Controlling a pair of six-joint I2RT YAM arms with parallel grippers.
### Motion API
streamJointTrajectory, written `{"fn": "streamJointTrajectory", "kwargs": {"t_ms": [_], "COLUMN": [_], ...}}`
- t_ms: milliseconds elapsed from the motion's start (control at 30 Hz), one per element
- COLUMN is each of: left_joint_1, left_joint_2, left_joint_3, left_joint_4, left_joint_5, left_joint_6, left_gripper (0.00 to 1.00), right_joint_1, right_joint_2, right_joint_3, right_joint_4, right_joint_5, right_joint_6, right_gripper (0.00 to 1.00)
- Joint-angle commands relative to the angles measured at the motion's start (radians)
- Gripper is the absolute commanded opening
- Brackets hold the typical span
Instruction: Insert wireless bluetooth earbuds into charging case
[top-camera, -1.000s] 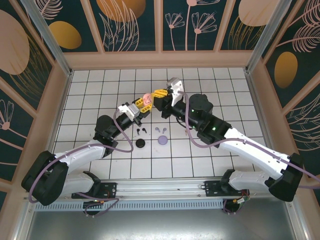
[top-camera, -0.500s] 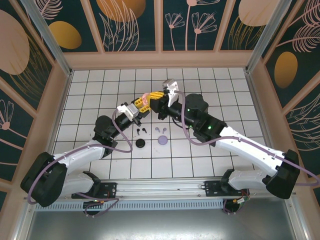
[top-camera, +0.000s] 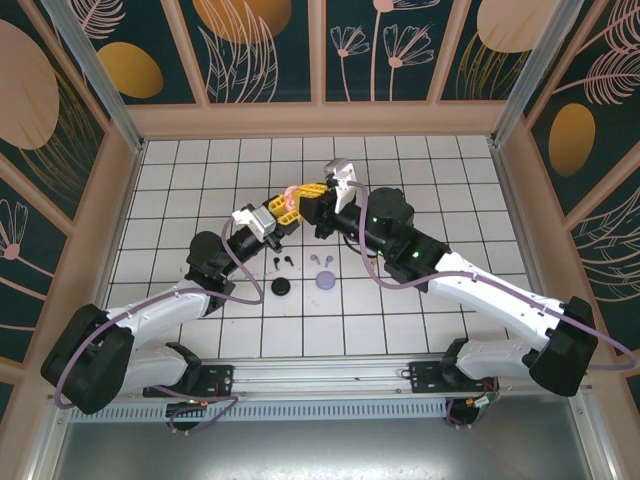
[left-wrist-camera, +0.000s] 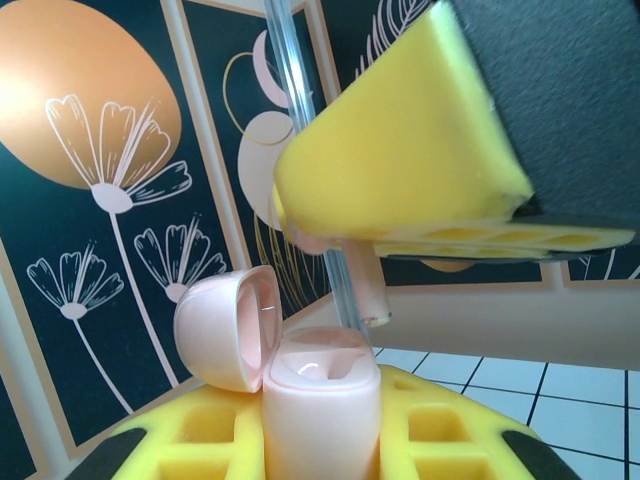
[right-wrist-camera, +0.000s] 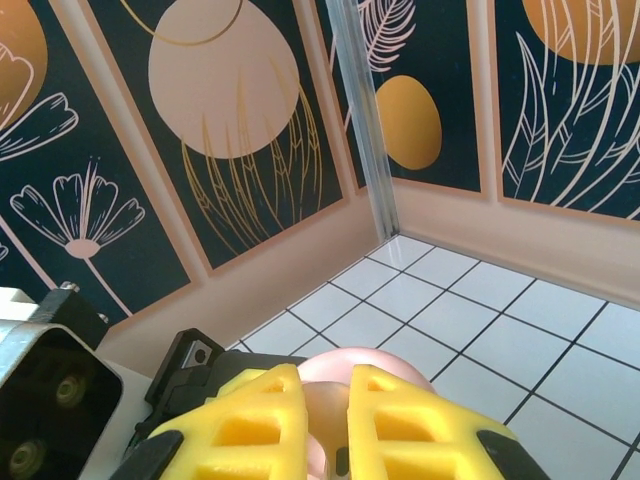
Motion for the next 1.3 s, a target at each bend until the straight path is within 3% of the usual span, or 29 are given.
{"fn": "streamJointTrajectory", "kwargs": {"t_ms": [0, 1033, 1267], "left_joint_1": [-0.007, -0.008, -0.007], "left_joint_2": [-0.006, -0.031, -0.026], "left_joint_3": [0.034, 0.042, 0.050], "left_joint_4": [0.045, 0.033, 0.021], "left_joint_5": [0.016, 0.036, 0.035], "left_joint_6": [-0.016, -0.017, -0.019], "left_gripper": [0.00, 0.00, 0.00], "right_joint_1": [-0.009, -0.026, -0.022], "right_joint_2": [0.010, 0.057, 0.075], "right_joint_3": [-0.010, -0.014, -0.009], "right_joint_4": [0.049, -0.005, -0.047], "right_joint_5": [-0.028, -0.005, -0.116], "right_joint_6": [0.022, -0.015, -0.081], "right_gripper": [0.13, 0.08, 0.07]}}
